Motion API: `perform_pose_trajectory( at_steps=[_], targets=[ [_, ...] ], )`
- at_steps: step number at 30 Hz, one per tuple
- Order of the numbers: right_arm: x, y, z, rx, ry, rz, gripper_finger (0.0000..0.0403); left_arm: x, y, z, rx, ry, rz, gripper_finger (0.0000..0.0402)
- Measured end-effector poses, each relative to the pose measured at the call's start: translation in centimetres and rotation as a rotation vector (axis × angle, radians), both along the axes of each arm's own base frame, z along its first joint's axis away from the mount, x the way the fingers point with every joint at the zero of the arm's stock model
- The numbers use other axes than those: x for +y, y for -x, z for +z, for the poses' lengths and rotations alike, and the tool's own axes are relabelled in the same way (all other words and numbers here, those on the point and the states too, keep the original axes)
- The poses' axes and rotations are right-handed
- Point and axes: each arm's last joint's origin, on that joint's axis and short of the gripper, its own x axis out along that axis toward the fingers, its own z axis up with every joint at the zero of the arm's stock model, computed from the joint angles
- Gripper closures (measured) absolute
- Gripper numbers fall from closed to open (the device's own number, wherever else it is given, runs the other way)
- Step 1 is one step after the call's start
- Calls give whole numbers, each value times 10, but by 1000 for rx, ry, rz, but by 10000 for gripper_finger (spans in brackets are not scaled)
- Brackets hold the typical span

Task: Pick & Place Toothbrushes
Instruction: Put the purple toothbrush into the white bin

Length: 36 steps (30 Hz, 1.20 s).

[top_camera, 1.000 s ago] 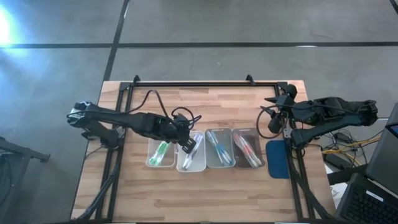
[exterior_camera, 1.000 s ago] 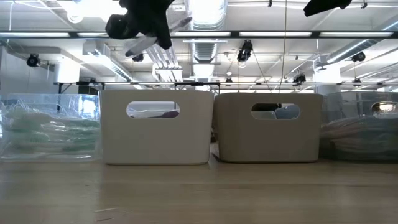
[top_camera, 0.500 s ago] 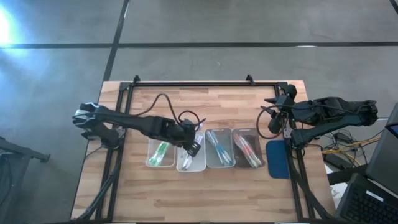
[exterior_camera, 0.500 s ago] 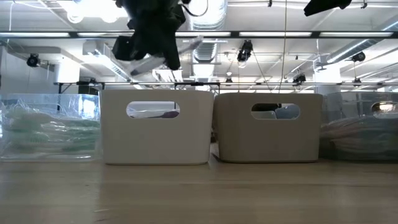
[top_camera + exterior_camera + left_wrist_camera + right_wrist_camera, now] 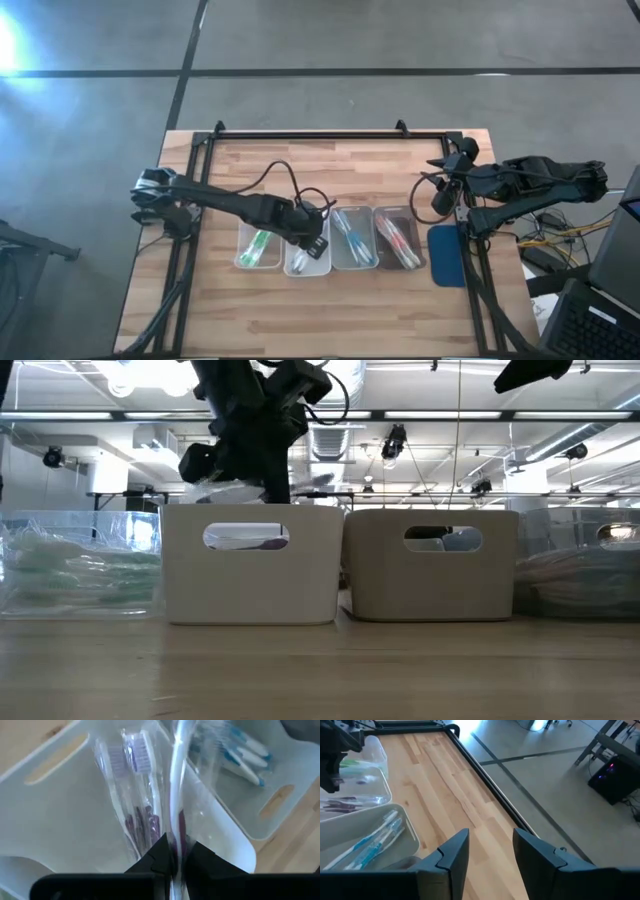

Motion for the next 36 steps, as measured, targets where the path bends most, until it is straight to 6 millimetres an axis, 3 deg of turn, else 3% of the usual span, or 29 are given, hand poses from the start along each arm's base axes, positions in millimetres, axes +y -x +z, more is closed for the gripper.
perform_pose_trajectory(
  at_steps=[10, 16, 27, 36],
  targets=[
    [0, 1, -1, 9, -4, -5, 246, -2, -10, -21, 52, 44, -4, 377],
    [0, 1, -1, 10, -4, -5, 264, -1, -14, -30, 78, 54, 27, 356],
    [0, 1, -2, 12, -3, -5, 284, 1, -17, -44, 112, 51, 32, 371],
    [0, 1, -3, 15, -3, -6, 265, 1, -16, -41, 107, 51, 23, 308]
  ],
)
